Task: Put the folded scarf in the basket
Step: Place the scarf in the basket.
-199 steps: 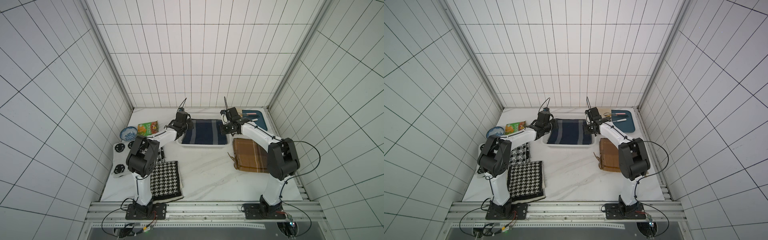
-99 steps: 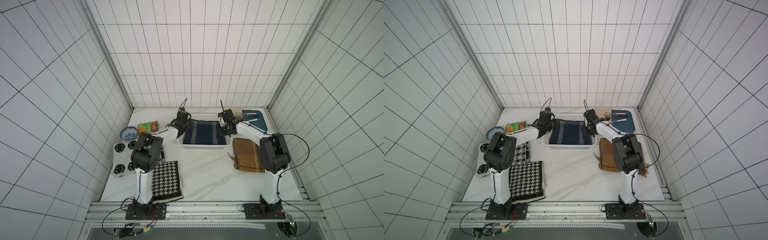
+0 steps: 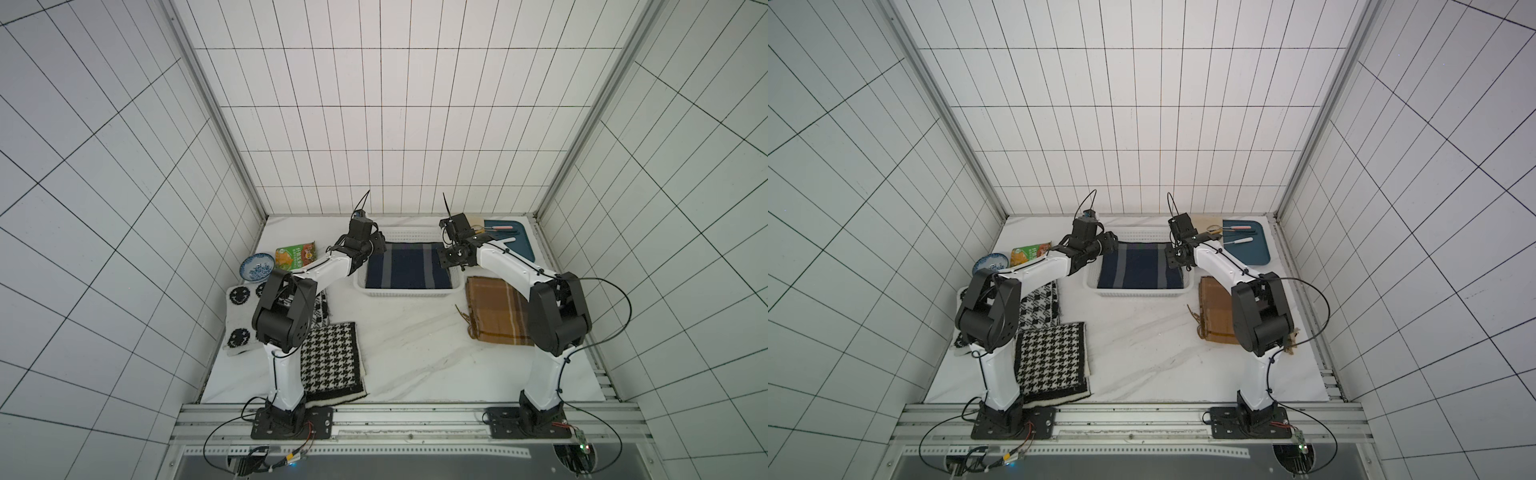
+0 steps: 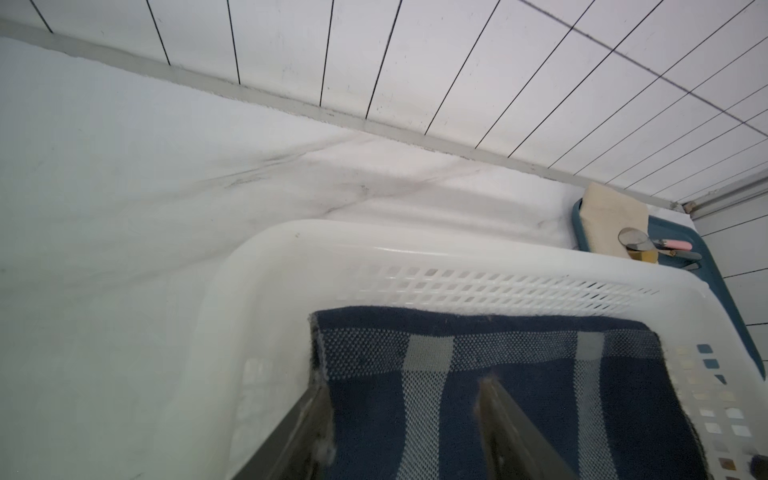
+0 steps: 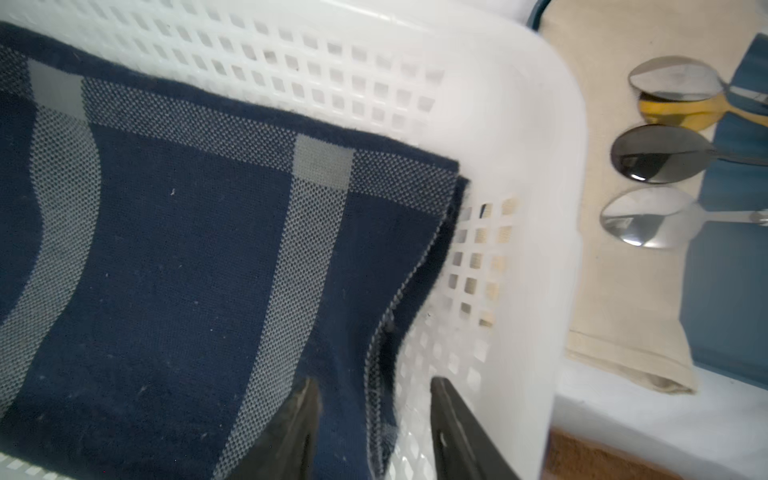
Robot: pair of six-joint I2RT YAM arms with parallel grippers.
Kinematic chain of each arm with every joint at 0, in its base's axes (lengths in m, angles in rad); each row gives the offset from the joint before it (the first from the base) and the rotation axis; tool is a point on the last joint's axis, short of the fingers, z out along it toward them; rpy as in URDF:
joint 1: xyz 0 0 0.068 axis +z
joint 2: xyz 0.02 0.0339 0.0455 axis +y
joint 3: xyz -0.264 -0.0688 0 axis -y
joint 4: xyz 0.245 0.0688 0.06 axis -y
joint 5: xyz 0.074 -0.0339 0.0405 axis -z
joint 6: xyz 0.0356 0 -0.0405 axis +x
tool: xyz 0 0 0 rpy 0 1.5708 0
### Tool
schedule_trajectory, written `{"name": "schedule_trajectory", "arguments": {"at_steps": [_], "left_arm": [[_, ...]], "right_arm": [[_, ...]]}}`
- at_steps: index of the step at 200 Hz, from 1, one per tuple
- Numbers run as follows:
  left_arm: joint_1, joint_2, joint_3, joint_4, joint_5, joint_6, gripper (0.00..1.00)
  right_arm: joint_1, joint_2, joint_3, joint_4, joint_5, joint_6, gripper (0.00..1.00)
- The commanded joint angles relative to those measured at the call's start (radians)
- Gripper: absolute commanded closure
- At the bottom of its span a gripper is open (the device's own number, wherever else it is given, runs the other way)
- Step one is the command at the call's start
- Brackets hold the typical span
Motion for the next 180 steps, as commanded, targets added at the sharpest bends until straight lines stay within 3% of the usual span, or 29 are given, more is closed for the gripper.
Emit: {"name": "schedule_trajectory", "arguments": {"at_steps": [1,36,65,89,155,180], "left_arm": [[-0.018,-0.066,-0.038,0.034,-0.031,0.03,0.43],[-0.059,-0.018,-0.043,0.101,0.059,-0.005,0.56],[-0.061,0.012,-0.048,0.103,0.06,-0.014,0.57],[-0.061,-0.021,-0.057,0.082,0.052,-0.008,0.57],[-0.035,-0.273,-0.172,0.006,0.036,-0.021,0.54],[-0.034,-0.358,-0.215,-0.029,0.071,-0.039,0.51]], "right_arm": [[0.011,-0.038,0.029,0.014,-0.008,-0.015,0.53],[0.027,0.016,0.058,0.033,-0.071,-0.033,0.6],[0.013,0.1,0.08,0.012,-0.05,-0.044,0.7],[0.011,0.115,0.08,0.017,-0.042,-0.062,0.71],[0.095,-0.22,-0.087,0.077,-0.102,-0.02,0.64],[0.173,-0.387,-0.232,0.079,-0.132,0.04,0.6]]}}
